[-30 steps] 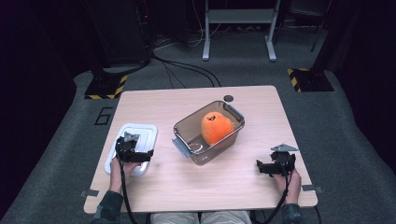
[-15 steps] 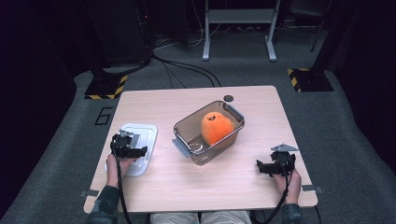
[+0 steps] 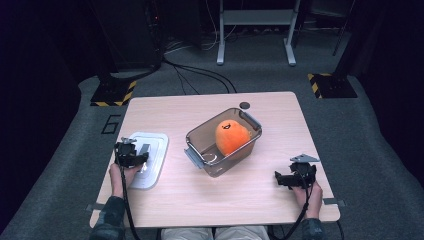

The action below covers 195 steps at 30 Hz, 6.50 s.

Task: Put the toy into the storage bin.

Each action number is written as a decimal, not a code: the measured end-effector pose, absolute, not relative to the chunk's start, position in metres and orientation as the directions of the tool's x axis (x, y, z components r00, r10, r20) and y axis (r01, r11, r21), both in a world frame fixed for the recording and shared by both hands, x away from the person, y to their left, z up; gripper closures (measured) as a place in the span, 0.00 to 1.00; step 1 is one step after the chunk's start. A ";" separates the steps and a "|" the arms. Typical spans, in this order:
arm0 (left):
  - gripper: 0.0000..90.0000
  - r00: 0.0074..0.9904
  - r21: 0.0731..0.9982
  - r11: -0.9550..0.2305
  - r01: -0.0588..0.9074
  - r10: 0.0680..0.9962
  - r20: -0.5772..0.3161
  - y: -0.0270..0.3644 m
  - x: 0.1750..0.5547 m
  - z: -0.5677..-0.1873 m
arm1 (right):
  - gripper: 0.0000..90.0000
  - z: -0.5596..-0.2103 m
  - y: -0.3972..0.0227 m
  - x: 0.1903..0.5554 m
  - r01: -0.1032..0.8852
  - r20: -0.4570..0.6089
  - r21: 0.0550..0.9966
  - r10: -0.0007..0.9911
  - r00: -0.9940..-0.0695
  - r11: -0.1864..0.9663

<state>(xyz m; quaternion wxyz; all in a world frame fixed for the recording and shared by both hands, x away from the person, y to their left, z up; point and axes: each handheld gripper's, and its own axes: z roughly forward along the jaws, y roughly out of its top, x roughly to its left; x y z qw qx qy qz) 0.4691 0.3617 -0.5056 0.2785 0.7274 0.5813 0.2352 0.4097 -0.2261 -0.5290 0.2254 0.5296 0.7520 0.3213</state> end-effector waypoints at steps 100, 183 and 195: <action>0.74 0.471 0.763 -0.327 0.558 0.882 0.034 0.325 0.476 -0.373 | 0.03 -0.529 -0.227 0.410 0.649 0.004 0.726 0.942 -0.335 0.228; 0.74 0.827 0.680 -0.614 0.402 0.561 0.018 0.098 0.516 -0.375 | 0.06 -0.529 -0.227 0.409 0.644 0.002 0.729 0.940 -0.341 0.232; 0.49 0.809 0.688 -0.581 0.435 0.587 -0.016 0.101 0.516 -0.380 | 0.06 -0.529 -0.227 0.409 0.645 0.003 0.728 0.940 -0.340 0.231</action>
